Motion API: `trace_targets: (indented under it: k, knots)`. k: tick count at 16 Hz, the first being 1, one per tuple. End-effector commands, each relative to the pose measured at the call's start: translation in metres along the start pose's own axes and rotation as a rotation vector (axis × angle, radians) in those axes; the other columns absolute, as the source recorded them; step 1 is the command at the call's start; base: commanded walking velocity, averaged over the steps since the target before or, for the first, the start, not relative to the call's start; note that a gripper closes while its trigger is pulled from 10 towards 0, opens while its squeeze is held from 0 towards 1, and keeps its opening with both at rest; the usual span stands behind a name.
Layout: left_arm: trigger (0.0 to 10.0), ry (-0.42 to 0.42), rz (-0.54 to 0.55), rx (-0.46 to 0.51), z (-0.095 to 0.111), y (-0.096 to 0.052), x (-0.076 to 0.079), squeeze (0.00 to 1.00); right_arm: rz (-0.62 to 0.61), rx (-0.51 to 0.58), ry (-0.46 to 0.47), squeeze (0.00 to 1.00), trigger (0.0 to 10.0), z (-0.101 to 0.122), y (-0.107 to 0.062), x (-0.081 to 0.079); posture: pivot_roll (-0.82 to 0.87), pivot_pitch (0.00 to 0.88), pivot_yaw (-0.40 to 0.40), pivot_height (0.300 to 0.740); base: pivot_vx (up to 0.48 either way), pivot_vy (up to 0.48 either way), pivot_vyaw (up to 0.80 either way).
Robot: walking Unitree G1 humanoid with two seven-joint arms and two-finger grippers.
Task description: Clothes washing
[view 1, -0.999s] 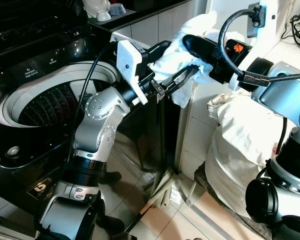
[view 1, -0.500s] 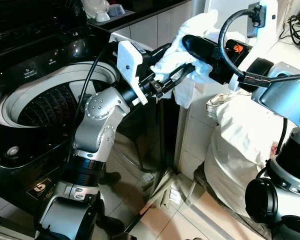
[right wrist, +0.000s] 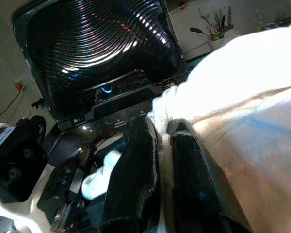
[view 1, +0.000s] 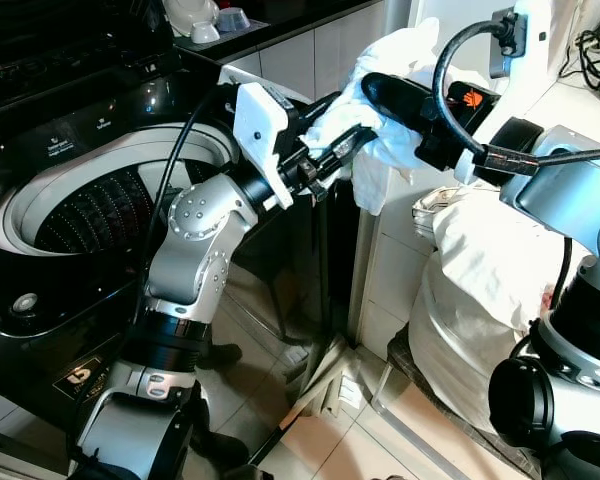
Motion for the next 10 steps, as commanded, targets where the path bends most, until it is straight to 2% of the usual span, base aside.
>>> trace_targets:
  k: [1,2,3,4,5,6,7,8,9,10]
  knots:
    - [0.0,0.022,0.075,-0.012,0.001,-0.004,-0.015,0.0,0.045,-0.004,-0.015,0.0,0.0,-0.002,0.0,-0.01,-0.12,0.0,0.08,0.74,0.0,0.0,0.0]
    - [0.0,0.033,0.1,-0.011,0.002,-0.004,-0.02,0.0,0.042,-0.004,-0.023,0.0,0.0,-0.001,0.0,-0.01,-0.12,0.0,0.081,0.74,0.0,0.0,0.0]
    - [0.0,0.039,0.119,-0.01,0.003,-0.005,-0.023,0.0,0.041,-0.002,-0.034,0.0,4.9,-0.001,0.0,-0.01,-0.12,0.0,0.081,0.74,0.0,0.0,0.0]
    - [0.0,0.056,0.155,-0.008,0.005,-0.005,-0.031,0.0,0.045,-0.001,-0.037,0.19,10.0,-0.001,0.0,-0.011,-0.12,0.0,0.082,0.74,0.0,0.0,0.0]
    - [0.0,0.105,0.253,0.001,0.011,-0.008,-0.049,0.0,0.047,0.003,-0.036,1.0,10.0,-0.001,0.0,-0.011,-0.12,0.0,0.082,0.74,0.0,0.0,0.0]
    - [0.0,0.146,0.324,0.004,0.016,-0.01,-0.062,0.0,0.05,0.005,-0.035,1.0,10.0,0.0,0.0,-0.011,-0.12,0.0,0.08,0.74,0.0,0.0,0.0]
    - [0.0,0.291,0.529,-0.007,0.03,-0.02,-0.099,0.0,0.059,0.011,-0.034,1.0,10.0,0.0,0.001,-0.012,-0.11,0.0,0.078,0.74,0.0,0.0,0.0]
    - [0.0,0.359,0.64,-0.015,0.038,-0.027,-0.117,0.0,0.061,0.013,-0.039,1.0,10.0,0.0,0.001,-0.012,-0.11,0.0,0.078,0.74,0.0,0.0,0.0]
    - [0.0,0.384,0.706,-0.004,0.045,-0.033,-0.128,0.0,0.058,0.013,-0.052,1.0,10.0,0.001,0.002,-0.012,-0.11,0.0,0.077,0.74,0.0,0.0,0.0]
    - [0.0,0.452,0.822,0.008,0.06,-0.042,-0.147,0.0,0.058,0.008,-0.076,0.31,10.0,-0.001,0.003,-0.014,-0.11,0.0,0.078,0.74,0.0,0.0,0.0]
Point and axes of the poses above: a point about 5 cm out from each wrist's last joint towards the gripper, its own y axis pointing out of the wrist towards the gripper, its own z axis along the axis of the wrist's last joint, x = y × z, the point moved 5 cm from there along y, pointing out of the wrist towards the gripper, and after that the axes turned 10 degrees about -y, right-handed, at the moved point
